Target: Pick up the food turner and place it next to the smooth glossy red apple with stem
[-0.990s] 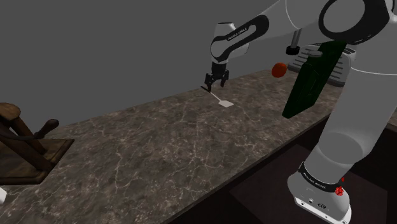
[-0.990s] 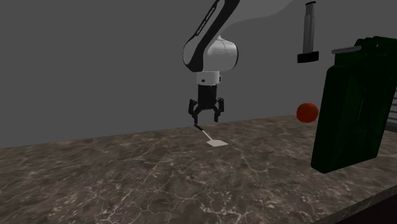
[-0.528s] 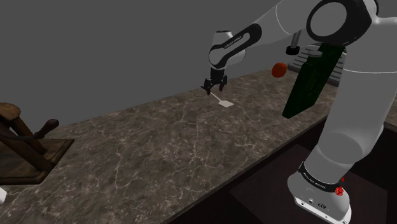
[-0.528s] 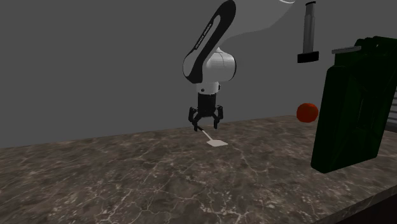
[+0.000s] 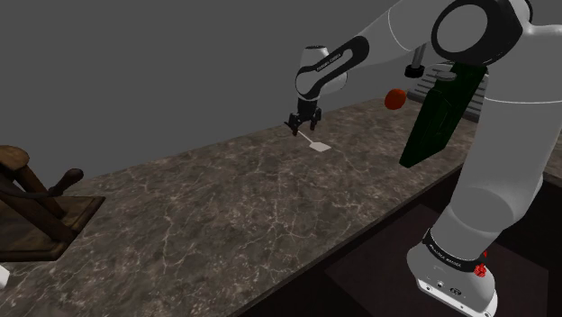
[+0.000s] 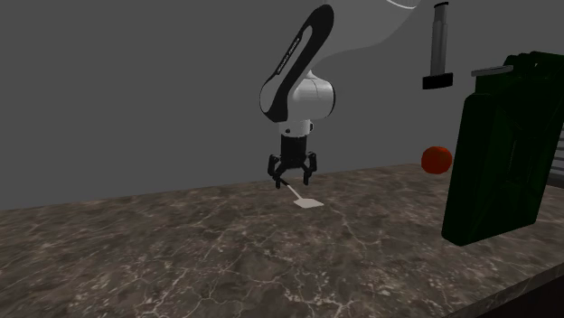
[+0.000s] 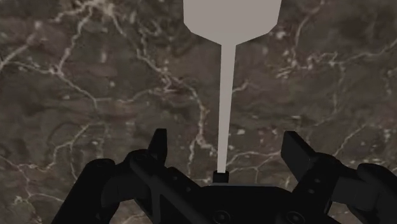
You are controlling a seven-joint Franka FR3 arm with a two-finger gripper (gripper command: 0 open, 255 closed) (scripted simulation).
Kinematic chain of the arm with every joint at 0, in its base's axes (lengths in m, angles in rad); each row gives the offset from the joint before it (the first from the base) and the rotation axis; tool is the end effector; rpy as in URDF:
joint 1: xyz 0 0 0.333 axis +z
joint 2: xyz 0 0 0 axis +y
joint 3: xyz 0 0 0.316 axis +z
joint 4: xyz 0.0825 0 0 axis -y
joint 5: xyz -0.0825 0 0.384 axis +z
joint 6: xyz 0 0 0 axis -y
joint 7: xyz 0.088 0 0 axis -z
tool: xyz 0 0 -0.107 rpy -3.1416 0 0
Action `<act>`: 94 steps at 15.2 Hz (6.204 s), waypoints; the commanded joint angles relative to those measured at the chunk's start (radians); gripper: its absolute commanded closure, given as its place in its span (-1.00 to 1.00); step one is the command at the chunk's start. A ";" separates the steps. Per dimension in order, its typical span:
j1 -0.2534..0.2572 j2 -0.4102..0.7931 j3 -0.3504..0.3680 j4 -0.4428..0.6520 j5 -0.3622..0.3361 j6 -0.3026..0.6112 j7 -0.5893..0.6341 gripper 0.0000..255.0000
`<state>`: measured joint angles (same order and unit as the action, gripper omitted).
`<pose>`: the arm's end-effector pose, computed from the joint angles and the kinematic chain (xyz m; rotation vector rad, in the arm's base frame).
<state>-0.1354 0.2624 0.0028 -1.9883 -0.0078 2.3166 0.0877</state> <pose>0.6016 -0.0805 0.3385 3.1151 -0.3367 0.1031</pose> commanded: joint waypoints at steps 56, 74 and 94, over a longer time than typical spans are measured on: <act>-0.131 -0.244 -0.113 0.163 0.022 -0.407 -0.252 1.00; -0.351 -0.157 -0.316 0.269 0.080 -0.443 -0.689 1.00; -0.427 -0.244 -0.371 0.248 0.244 -0.400 -0.951 -1.00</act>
<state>-0.5499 -0.0644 -0.3514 -1.7239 0.2312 1.9187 -0.8463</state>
